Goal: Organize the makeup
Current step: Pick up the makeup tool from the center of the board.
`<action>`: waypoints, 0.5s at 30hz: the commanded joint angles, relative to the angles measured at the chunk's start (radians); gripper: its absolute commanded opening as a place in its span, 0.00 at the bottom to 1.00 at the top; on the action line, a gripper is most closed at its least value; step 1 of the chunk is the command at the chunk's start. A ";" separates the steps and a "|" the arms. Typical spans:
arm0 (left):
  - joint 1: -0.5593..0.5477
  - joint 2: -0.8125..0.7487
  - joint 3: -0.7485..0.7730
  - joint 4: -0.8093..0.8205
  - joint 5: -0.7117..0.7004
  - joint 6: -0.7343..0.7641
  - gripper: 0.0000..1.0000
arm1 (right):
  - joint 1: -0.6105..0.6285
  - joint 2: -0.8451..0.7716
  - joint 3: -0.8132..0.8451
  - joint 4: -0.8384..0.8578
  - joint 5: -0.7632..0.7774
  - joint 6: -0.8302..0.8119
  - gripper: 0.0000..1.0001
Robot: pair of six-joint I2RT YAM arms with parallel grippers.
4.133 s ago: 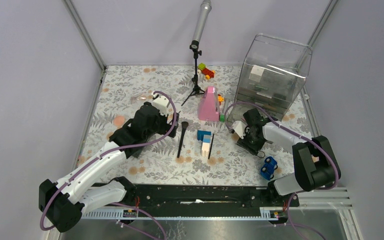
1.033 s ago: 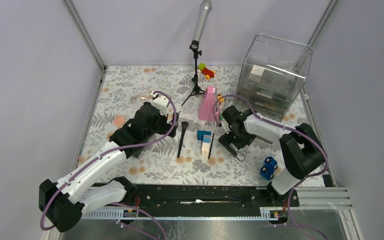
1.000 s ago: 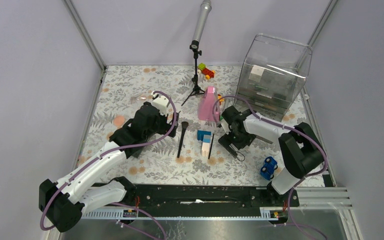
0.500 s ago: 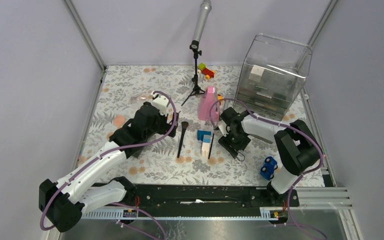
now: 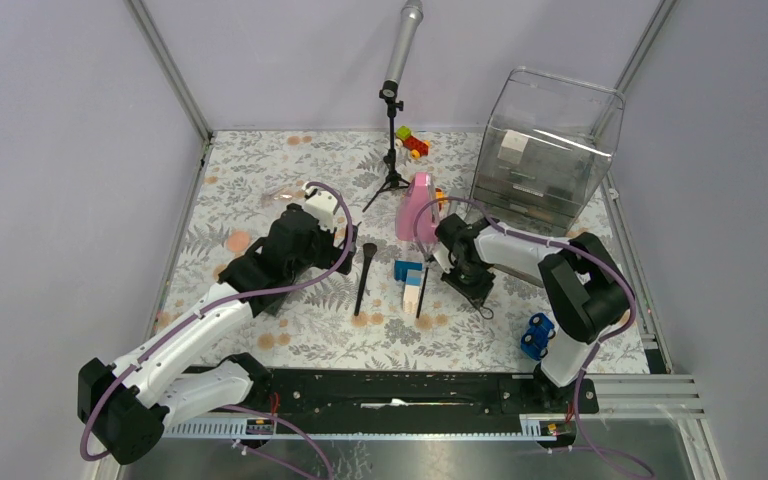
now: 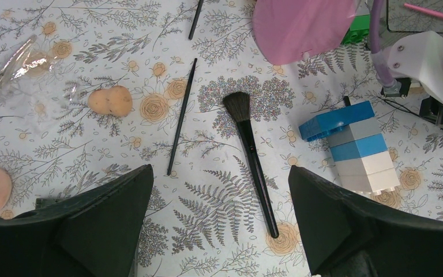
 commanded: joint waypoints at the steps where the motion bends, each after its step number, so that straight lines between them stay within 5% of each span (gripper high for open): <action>1: 0.005 -0.005 0.000 0.025 -0.015 0.001 0.99 | 0.039 0.051 -0.011 0.063 -0.080 0.020 0.18; 6: 0.005 -0.005 0.000 0.024 -0.015 0.000 0.99 | 0.087 0.051 0.013 0.130 -0.139 0.059 0.01; 15: 0.005 -0.003 0.000 0.024 -0.012 -0.001 0.99 | 0.097 0.000 0.064 0.117 -0.028 0.086 0.00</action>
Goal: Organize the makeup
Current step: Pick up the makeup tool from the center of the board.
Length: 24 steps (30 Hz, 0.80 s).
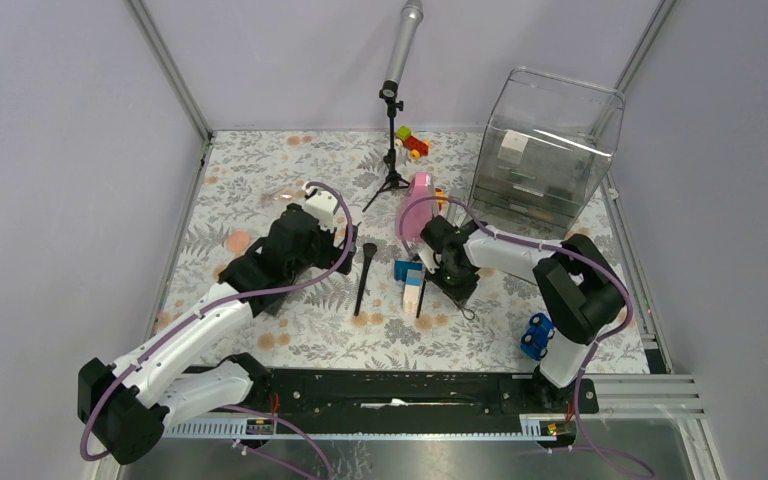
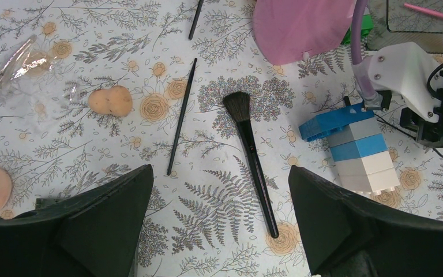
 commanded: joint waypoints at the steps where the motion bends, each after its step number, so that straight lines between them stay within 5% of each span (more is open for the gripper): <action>1: 0.005 -0.003 0.001 0.024 -0.012 -0.001 0.99 | 0.010 -0.030 0.039 0.070 0.035 0.014 0.00; 11: 0.005 -0.004 0.000 0.024 -0.010 -0.001 0.99 | -0.001 -0.285 0.049 0.067 0.231 -0.051 0.00; 16: 0.005 -0.004 0.001 0.024 -0.013 -0.001 0.99 | -0.002 -0.343 0.001 0.117 0.187 0.018 0.00; 24: 0.005 -0.003 0.001 0.024 -0.023 -0.002 0.99 | -0.002 -0.416 -0.072 0.214 0.350 0.168 0.00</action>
